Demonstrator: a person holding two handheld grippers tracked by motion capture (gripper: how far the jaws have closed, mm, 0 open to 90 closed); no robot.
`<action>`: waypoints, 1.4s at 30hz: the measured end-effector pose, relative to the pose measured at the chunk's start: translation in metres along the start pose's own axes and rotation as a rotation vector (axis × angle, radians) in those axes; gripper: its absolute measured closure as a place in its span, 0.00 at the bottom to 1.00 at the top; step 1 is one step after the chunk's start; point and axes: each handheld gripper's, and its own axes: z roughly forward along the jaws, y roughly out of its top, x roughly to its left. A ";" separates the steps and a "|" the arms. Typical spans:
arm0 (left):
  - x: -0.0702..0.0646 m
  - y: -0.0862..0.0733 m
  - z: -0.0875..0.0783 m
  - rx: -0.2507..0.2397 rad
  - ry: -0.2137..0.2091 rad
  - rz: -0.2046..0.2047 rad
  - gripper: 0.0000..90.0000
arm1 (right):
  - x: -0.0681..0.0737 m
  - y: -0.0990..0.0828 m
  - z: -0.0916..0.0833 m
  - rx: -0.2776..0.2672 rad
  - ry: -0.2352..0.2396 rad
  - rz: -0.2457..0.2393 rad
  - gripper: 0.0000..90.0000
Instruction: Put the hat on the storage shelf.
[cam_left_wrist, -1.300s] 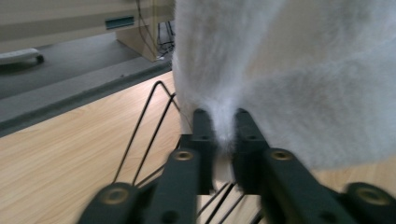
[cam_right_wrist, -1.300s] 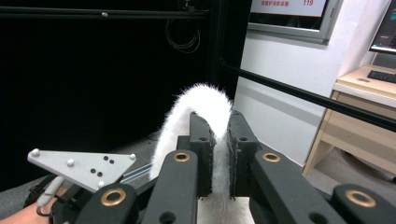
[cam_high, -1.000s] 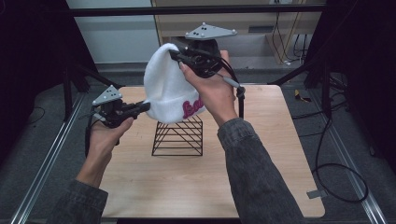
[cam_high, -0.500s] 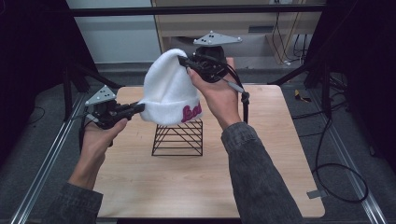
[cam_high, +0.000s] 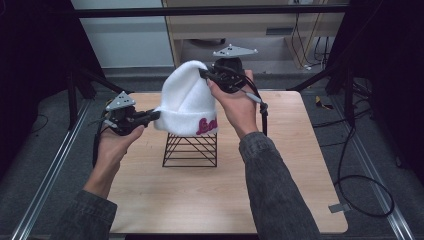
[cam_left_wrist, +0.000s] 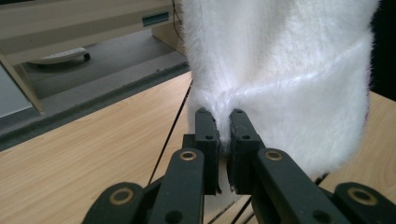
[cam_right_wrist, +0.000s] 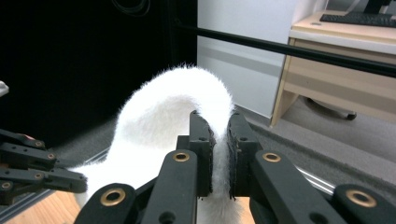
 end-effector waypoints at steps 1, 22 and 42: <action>0.000 -0.001 0.002 0.002 0.006 0.001 0.94 | -0.001 -0.002 0.001 0.002 -0.001 0.000 0.92; -0.008 -0.026 0.010 0.025 0.043 0.067 0.94 | 0.006 -0.036 -0.012 0.016 0.046 -0.066 0.92; -0.001 -0.055 0.018 0.075 0.040 0.051 0.93 | 0.014 -0.068 -0.003 0.088 0.076 -0.094 0.92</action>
